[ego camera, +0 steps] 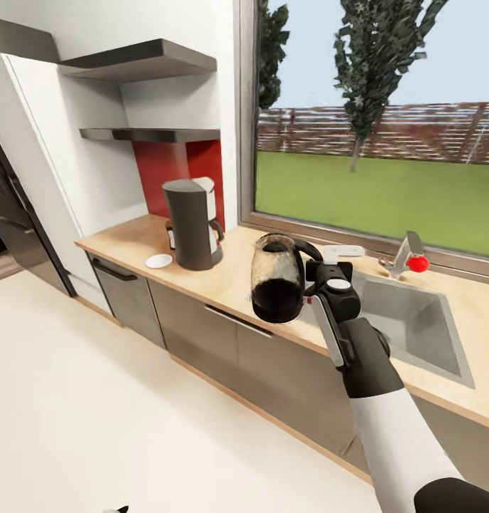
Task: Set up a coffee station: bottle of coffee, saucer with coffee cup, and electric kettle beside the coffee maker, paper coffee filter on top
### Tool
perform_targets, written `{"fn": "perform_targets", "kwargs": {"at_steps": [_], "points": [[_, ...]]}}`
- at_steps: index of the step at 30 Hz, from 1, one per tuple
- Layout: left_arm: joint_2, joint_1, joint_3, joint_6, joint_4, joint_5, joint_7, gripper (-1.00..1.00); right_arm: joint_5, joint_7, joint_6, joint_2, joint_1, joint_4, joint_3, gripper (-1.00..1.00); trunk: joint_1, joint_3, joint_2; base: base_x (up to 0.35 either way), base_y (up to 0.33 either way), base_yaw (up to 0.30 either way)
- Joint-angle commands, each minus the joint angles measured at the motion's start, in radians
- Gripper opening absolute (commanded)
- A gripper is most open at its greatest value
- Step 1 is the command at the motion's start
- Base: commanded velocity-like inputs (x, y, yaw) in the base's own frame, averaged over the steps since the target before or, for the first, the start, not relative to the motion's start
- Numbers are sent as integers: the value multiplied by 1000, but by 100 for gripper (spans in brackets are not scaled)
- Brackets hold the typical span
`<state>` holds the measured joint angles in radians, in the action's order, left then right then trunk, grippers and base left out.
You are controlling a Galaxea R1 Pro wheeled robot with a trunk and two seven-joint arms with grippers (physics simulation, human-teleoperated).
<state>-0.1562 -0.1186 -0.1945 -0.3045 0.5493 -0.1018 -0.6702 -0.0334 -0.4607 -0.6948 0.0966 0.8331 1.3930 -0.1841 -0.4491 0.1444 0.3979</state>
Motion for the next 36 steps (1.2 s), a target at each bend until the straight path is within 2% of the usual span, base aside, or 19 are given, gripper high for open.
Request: {"fn": "perform_targets", "kwargs": {"at_steps": [1, 10, 22, 28, 33, 36], "points": [[1, -1, -6, -5, 0, -10, -5, 100, 0, -6, -5, 0, 1, 1, -1, -100, -1, 2, 2, 240, 260, 0], [1, -1, -6, -5, -1, -10, -6, 100, 0, -6, -3, 0, 1, 0, 0, -100, -1, 2, 2, 270, 214, 0], [0, -1, -6, -5, -4, -10, -5, 100, -1, -6, -3, -1, -1, -2, 3, -100, -1, 2, 2, 332, 15, 0], [-2, -1, -10, -7, -54, -10, -6, 100, -2, -6, -2, -2, -3, -20, 3, -100, -1, 2, 2, 333, 35, 0], [-14, -2, -21, -6, -63, -10, -7, 100, -4, -6, 2, -2, -3, -69, 3, -100, -1, 2, 2, 291, 188, 0], [-30, -2, -23, -6, -64, -10, -6, 100, -5, -6, 18, -2, -3, -96, 3, -100, -1, 2, 2, 257, 216, 0]]}}
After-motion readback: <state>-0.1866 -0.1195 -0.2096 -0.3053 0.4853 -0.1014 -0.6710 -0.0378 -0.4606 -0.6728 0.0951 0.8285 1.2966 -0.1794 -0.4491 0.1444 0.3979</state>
